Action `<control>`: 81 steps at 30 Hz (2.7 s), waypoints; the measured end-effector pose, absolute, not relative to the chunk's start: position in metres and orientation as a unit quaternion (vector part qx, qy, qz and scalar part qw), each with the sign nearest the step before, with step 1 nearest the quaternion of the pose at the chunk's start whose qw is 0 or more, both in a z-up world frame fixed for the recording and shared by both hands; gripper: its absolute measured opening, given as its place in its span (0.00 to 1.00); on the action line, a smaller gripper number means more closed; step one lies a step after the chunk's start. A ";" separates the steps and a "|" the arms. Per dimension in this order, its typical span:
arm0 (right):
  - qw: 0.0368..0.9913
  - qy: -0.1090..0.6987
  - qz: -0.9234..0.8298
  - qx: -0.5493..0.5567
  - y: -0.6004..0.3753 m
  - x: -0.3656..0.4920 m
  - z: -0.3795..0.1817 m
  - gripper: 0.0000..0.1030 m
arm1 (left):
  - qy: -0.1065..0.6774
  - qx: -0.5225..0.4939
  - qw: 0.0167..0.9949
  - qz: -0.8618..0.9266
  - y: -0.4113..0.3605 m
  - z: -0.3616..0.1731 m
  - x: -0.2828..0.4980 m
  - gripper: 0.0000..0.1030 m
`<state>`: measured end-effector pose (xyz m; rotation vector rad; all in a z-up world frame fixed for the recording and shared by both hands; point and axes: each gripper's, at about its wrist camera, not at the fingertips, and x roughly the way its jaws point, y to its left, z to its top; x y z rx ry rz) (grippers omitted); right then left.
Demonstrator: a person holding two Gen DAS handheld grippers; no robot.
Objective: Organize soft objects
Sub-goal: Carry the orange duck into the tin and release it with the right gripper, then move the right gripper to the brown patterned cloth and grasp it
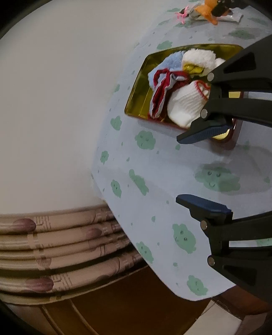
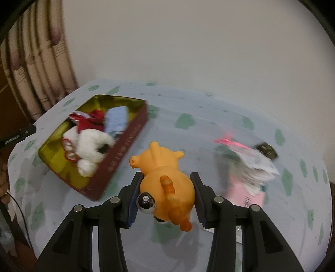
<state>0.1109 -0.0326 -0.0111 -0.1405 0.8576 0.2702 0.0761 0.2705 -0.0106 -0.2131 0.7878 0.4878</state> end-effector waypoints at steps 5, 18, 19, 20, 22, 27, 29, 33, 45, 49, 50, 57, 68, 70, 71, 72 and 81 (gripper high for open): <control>0.892 0.408 0.173 -0.085 0.010 0.113 -0.005 0.41 | 0.378 -0.123 0.883 0.249 0.284 -0.011 0.073 0.50; 0.867 0.417 0.250 -0.110 0.097 0.117 -0.016 0.41 | 0.378 -0.169 0.867 0.279 0.307 -0.016 0.065 0.50; 0.866 0.419 0.250 -0.111 0.100 0.118 -0.019 0.41 | 0.379 -0.169 0.867 0.277 0.306 -0.016 0.065 0.50; 0.864 0.422 0.250 -0.114 0.103 0.119 -0.022 0.41 | 0.379 -0.169 0.867 0.276 0.306 -0.016 0.066 0.50; 0.860 0.429 0.250 -0.116 0.106 0.121 -0.029 0.41 | 0.379 -0.164 0.867 0.278 0.305 -0.016 0.067 0.50; 0.855 0.443 0.246 -0.109 0.107 0.129 -0.041 0.41 | 0.376 -0.158 0.870 0.277 0.303 -0.015 0.067 0.50; 0.855 0.444 0.244 -0.110 0.107 0.131 -0.042 0.42 | 0.378 -0.159 0.869 0.276 0.303 -0.016 0.067 0.50; 0.856 0.445 0.241 -0.108 0.108 0.131 -0.042 0.44 | 0.378 -0.158 0.870 0.276 0.303 -0.016 0.067 0.50; 0.862 0.434 0.246 -0.085 0.097 0.122 -0.027 0.54 | 0.376 -0.149 0.873 0.273 0.298 -0.016 0.069 0.50; 0.865 0.429 0.249 -0.078 0.091 0.117 -0.019 0.56 | 0.379 -0.145 0.873 0.270 0.295 -0.017 0.071 0.50; 0.866 0.428 0.249 -0.077 0.089 0.116 -0.018 0.56 | 0.379 -0.144 0.873 0.271 0.295 -0.016 0.071 0.50; 0.875 0.418 0.236 -0.066 0.063 0.110 -0.003 0.56 | 0.380 -0.139 0.874 0.270 0.292 -0.016 0.072 0.50; 0.894 0.419 0.152 -0.043 -0.029 0.118 0.001 0.58 | 0.382 -0.124 0.877 0.263 0.284 -0.016 0.073 0.50; 0.897 0.422 0.126 -0.039 -0.054 0.121 0.000 0.58 | 0.384 -0.122 0.877 0.262 0.283 -0.016 0.074 0.50; 0.898 0.423 0.116 -0.039 -0.064 0.123 0.000 0.58 | 0.384 -0.122 0.877 0.262 0.282 -0.016 0.074 0.50; 0.899 0.425 0.100 -0.039 -0.079 0.125 0.000 0.58 | 0.383 -0.121 0.878 0.261 0.282 -0.016 0.074 0.50; 0.896 0.444 0.000 -0.012 -0.189 0.157 0.008 0.62 | 0.381 -0.110 0.880 0.262 0.277 -0.015 0.075 0.50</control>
